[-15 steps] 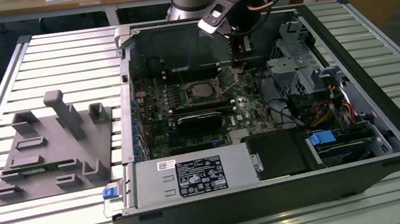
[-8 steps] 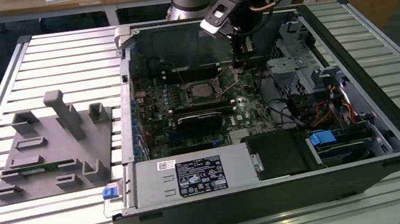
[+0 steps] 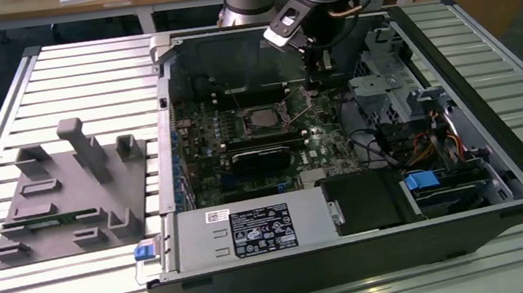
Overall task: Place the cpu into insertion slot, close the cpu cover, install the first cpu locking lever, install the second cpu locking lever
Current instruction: 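Close the cpu cover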
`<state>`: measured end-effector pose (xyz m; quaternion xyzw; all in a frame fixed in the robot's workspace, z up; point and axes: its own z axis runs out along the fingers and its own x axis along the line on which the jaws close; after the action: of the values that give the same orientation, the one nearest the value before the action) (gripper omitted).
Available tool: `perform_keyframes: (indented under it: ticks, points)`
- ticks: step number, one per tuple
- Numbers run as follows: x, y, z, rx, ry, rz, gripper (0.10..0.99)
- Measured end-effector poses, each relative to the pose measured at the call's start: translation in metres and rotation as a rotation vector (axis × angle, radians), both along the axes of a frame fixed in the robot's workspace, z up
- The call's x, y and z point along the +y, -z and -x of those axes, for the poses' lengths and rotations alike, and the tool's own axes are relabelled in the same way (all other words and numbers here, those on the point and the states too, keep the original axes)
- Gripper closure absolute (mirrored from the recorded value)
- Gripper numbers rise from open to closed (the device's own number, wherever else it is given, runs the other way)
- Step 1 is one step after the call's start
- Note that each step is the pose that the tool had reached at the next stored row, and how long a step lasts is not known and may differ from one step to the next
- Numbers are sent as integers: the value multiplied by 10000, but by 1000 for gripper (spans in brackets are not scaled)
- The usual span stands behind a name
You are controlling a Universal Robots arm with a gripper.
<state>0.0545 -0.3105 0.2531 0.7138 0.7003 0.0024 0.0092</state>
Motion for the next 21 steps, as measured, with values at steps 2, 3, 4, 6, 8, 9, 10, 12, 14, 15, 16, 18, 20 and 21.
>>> perform_keyframes:
  ticks: [2,3,4,6,8,9,10,12,14,15,16,18,20,21]
  points:
    - [0,4,-13,5,0,1,965]
    - [0,6,-20,9,1,0,965]
    - [0,9,-29,16,0,0,965]
    - [0,13,-44,32,0,0,965]
    - [0,17,-57,53,0,4,965]
    - [0,20,-64,61,0,6,965]
    - [0,22,-71,70,0,10,965]
    - [0,27,-85,88,0,16,965]
    - [0,32,-99,105,0,23,965]
    - [1,36,-104,114,0,25,965]
    - [1,41,-107,122,0,27,965]
    - [0,52,-112,143,0,29,965]
    - [0,69,-113,166,1,31,965]
    - [0,79,-113,176,1,33,965]
